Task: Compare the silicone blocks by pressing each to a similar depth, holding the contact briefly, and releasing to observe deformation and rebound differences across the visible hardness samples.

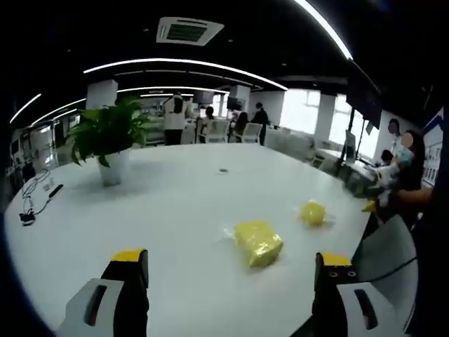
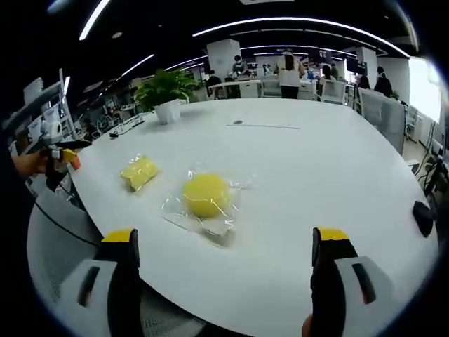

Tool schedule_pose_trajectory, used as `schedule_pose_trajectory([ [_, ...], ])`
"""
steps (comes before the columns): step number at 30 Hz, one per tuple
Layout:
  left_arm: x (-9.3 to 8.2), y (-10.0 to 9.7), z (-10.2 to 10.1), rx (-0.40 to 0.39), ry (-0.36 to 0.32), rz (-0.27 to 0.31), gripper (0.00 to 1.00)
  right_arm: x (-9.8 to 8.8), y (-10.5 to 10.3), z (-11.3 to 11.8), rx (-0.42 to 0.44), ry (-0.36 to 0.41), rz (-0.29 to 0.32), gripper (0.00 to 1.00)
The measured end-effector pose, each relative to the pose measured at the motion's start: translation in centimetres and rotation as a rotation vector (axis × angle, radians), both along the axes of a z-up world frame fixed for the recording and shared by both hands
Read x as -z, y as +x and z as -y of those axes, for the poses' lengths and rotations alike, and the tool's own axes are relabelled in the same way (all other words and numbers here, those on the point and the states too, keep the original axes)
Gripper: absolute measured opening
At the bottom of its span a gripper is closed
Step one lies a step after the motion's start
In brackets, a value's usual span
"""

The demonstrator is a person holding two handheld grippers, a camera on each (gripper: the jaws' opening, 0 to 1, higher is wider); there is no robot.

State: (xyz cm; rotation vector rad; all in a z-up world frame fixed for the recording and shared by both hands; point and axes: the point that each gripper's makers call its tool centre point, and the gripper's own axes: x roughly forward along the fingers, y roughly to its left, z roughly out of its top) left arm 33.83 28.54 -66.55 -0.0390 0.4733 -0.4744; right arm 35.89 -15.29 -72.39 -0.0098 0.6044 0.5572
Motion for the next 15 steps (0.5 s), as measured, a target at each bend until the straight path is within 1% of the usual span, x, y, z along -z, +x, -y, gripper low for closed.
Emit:
schedule_pose_trajectory([
  [3, -0.30, -0.10, 0.46, 0.001, -0.009, 0.000, 1.00, 0.19, -0.30, -0.02, -0.002, -0.007, 0.001, 0.96],
  [6, -0.25, 0.16, 0.03, -0.014, -0.022, 0.000, 1.00, 0.23, -0.51, -0.20, -0.001, 0.003, -0.004, 0.96],
  [7, -0.27, 0.18, -0.04, -0.017, -0.022, -0.001, 1.00, 0.22, -0.52, -0.22, -0.002, 0.003, -0.003, 0.96],
  [10, 0.01, 0.24, -0.49, -0.020, 0.009, -0.009, 1.00, 0.03, -0.47, -0.39, -0.004, 0.011, 0.008, 0.96],
  [15, -0.08, 0.39, -0.44, -0.020, -0.007, -0.010, 1.00, -0.30, -0.54, -0.66, -0.004, 0.026, 0.020, 0.96],
])
